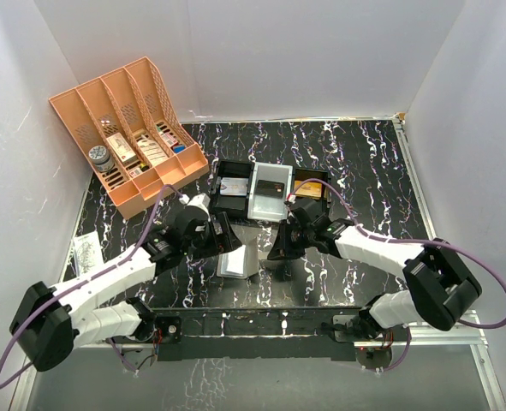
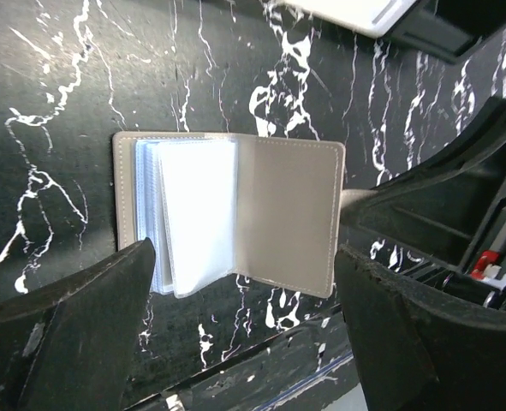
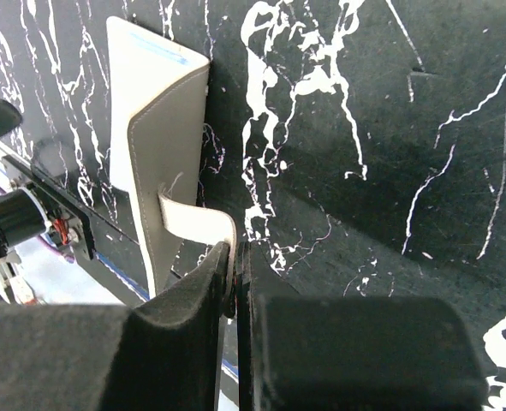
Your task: Take the credit cards out of the card holder
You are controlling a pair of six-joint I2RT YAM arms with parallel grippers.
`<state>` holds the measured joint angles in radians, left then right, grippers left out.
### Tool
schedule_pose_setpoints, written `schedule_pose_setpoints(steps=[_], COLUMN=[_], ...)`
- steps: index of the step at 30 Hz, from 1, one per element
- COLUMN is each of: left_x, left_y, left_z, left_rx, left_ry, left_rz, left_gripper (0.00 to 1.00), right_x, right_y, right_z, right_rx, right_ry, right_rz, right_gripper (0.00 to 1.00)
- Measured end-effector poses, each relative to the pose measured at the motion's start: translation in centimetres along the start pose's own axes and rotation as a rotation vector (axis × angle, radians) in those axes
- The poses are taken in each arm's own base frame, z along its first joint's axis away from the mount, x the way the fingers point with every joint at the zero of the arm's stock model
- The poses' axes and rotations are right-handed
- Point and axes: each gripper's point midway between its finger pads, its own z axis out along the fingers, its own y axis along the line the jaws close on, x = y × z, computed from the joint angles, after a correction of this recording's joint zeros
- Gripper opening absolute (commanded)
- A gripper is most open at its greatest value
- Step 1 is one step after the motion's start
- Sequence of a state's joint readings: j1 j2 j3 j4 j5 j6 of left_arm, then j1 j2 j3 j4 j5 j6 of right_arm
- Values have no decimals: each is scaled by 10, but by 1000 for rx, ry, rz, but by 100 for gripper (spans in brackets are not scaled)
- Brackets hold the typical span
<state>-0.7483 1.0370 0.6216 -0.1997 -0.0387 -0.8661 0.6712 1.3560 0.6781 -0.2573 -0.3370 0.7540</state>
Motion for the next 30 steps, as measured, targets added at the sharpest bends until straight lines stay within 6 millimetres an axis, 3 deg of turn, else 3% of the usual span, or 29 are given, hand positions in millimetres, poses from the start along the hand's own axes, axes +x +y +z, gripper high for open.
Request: schedule_pose_setpoints(steps=[11, 18, 30], left_x=[35, 39, 45], left_y=[9, 0, 9], left_z=[25, 26, 29], left_rx=[-34, 10, -38], left_ry=[185, 212, 233], left_rz=[24, 2, -15], left_gripper=[75, 73, 74], right_x=[3, 4, 6], right_y=[-17, -21, -26], right_z=[12, 14, 18], right_rx=[53, 70, 89], right_ry=[33, 36, 46], right_rz=[53, 76, 85], right_gripper=[4, 4, 4])
